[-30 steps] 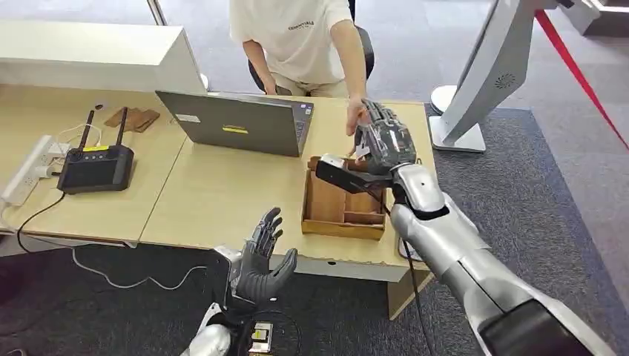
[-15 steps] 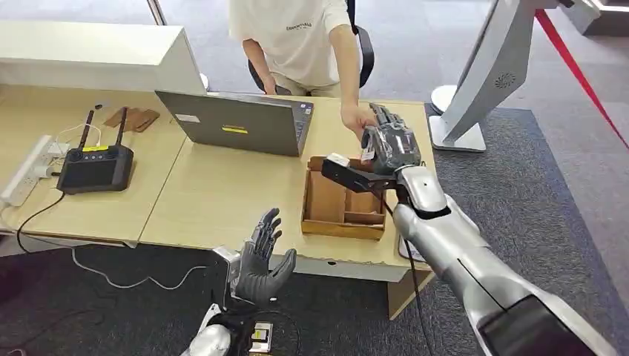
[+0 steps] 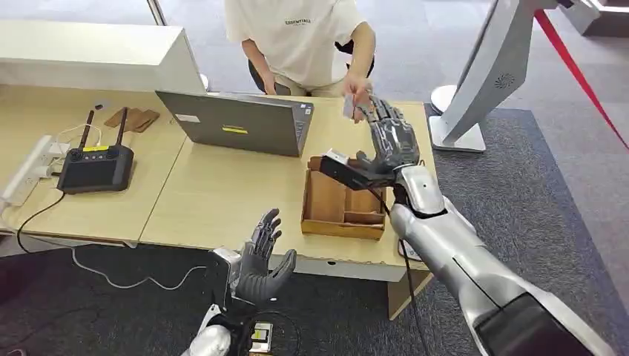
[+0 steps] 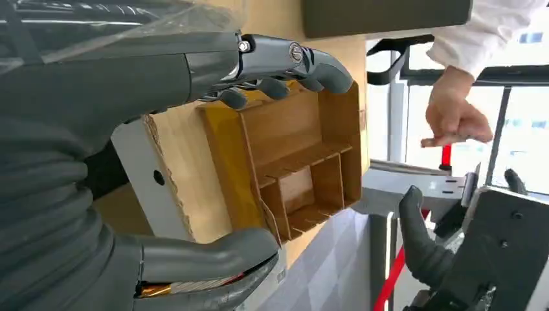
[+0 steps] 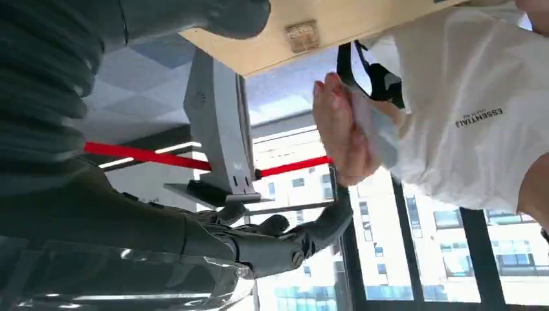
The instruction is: Pass the card to the sensor for recognition and then transmit it.
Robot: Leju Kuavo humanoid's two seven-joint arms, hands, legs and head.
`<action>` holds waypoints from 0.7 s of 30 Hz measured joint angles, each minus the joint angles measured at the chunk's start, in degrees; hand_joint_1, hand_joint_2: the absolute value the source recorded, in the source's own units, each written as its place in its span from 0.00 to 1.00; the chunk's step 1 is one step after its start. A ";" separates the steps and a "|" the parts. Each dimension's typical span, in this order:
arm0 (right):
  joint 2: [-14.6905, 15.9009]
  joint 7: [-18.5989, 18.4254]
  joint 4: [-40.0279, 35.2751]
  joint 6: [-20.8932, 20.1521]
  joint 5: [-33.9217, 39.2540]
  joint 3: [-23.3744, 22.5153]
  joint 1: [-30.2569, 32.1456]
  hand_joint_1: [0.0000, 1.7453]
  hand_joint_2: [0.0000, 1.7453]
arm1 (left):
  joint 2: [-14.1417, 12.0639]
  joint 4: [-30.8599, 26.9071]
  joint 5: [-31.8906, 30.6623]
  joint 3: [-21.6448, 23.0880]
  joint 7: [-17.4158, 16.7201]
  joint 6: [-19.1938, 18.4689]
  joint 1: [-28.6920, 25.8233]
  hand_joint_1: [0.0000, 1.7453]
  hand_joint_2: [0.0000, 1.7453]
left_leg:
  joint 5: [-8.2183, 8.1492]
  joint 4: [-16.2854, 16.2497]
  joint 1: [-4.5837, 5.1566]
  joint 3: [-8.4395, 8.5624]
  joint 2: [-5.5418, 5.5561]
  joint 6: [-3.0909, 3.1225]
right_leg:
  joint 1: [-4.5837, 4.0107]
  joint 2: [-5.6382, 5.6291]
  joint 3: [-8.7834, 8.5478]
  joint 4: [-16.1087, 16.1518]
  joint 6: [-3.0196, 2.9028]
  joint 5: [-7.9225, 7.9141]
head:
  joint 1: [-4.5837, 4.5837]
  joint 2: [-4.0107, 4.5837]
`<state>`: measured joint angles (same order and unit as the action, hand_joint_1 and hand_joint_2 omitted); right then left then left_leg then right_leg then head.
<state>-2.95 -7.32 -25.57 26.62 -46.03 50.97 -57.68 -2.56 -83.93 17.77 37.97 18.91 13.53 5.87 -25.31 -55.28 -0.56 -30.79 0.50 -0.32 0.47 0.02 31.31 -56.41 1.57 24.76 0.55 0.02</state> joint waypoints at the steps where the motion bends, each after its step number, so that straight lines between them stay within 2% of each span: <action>1: 0.02 0.20 0.00 0.53 0.55 0.00 -0.06 0.00 1.00 | 0.00 0.00 -0.24 0.00 0.00 0.00 -0.06 0.00 1.00 | 0.00 0.00 0.00 0.01 0.00 0.00 | 0.00 0.00 0.00 0.00 0.00 0.00 | 0.00 0.00; 11: 0.85 4.85 -3.21 6.49 7.91 -0.72 1.10 0.00 1.00 | 0.00 -0.04 -2.73 -0.83 -0.50 0.00 -1.40 0.00 1.00 | 0.00 0.00 0.00 0.02 -0.01 0.00 | 0.00 0.00 0.01 0.01 -0.01 0.00 | 0.00 0.00; 18: 2.57 4.92 -8.93 7.06 10.14 -0.81 4.02 0.00 1.00 | 0.11 -0.15 -3.87 -1.99 -0.48 0.00 -2.64 0.00 1.00 | 0.00 0.00 0.00 0.05 -0.02 0.00 | -0.01 -0.01 -0.01 0.02 -0.01 0.00 | 0.00 0.00; 21: 4.55 2.42 -14.19 5.35 11.59 -0.96 7.81 0.00 1.00 | 0.13 -0.83 -5.38 -3.13 -0.50 0.00 -3.92 0.00 1.00 | 0.00 0.00 -0.01 0.12 0.01 0.00 | -0.06 0.00 -0.09 0.06 0.00 0.00 | 0.02 0.00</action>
<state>1.60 -4.90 -39.77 31.97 -34.45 50.01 -49.87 -2.43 -84.76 12.39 34.84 18.40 13.53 1.95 -25.32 -55.28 -0.56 -30.67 0.51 -0.32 0.41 0.02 31.22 -56.35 1.57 24.76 0.57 0.02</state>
